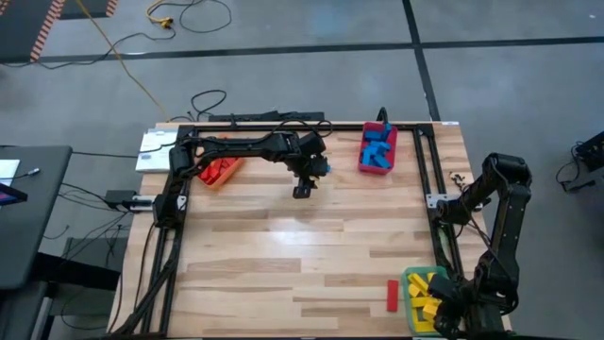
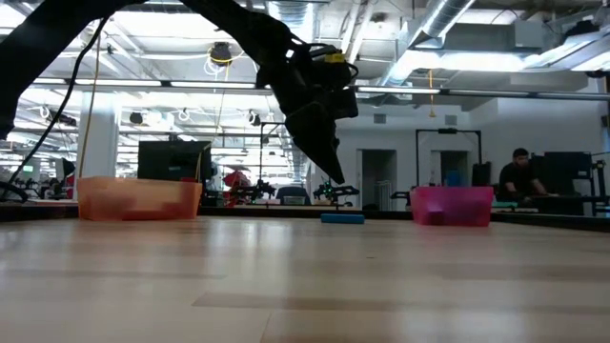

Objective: Sort blocks
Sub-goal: Put the yellow block into the green bin, then put the blue block into the red bin

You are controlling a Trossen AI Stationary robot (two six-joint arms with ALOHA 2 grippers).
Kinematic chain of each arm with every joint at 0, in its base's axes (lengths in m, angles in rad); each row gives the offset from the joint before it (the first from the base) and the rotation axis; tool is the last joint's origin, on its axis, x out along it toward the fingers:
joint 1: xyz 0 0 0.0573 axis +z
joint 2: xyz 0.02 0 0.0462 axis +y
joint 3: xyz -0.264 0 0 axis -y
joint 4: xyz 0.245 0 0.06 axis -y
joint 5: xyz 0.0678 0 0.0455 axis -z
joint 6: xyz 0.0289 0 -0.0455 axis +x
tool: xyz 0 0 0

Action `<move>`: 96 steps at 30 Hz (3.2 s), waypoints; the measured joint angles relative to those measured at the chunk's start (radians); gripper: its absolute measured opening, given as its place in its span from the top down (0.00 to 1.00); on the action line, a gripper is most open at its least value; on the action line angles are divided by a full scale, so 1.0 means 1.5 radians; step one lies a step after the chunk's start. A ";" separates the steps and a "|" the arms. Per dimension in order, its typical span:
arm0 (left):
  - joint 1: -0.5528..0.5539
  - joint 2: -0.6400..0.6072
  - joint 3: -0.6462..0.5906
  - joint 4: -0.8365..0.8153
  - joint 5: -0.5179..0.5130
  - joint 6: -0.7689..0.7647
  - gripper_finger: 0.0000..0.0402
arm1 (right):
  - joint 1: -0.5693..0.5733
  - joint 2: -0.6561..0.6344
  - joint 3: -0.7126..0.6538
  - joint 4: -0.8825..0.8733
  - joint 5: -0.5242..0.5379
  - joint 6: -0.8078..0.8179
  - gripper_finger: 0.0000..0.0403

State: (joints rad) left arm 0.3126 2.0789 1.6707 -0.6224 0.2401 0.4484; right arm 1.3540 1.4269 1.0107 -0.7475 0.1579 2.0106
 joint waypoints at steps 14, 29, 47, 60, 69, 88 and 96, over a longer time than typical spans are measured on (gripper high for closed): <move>0.000 0.000 0.000 -0.001 0.000 0.000 0.61 | 0.000 0.000 0.000 0.000 0.001 -0.001 0.64; 0.000 0.000 0.000 -0.012 0.000 0.002 0.61 | 0.000 0.000 0.000 -0.002 0.001 -0.001 0.63; -0.001 0.000 0.000 -0.013 0.000 0.000 0.61 | -0.004 0.001 0.000 -0.004 0.003 0.001 0.44; -0.004 0.000 0.000 -0.018 0.000 0.000 0.61 | -0.004 0.000 0.000 -0.004 0.002 0.001 0.44; -0.004 0.000 0.000 -0.029 0.000 0.000 0.61 | -0.004 0.000 0.000 -0.004 0.002 0.000 0.44; -0.004 -0.028 0.003 -0.042 -0.004 0.032 0.61 | -0.004 0.000 0.027 0.000 0.004 -0.017 0.44; 0.024 -0.067 0.003 -0.058 -0.030 0.065 0.61 | -0.004 0.000 0.048 -0.007 0.067 -0.062 0.44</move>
State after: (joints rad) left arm 0.3492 1.9781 1.6745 -0.7087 0.1949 0.5453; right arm 1.3483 1.4273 1.0826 -0.7587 0.2577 1.9176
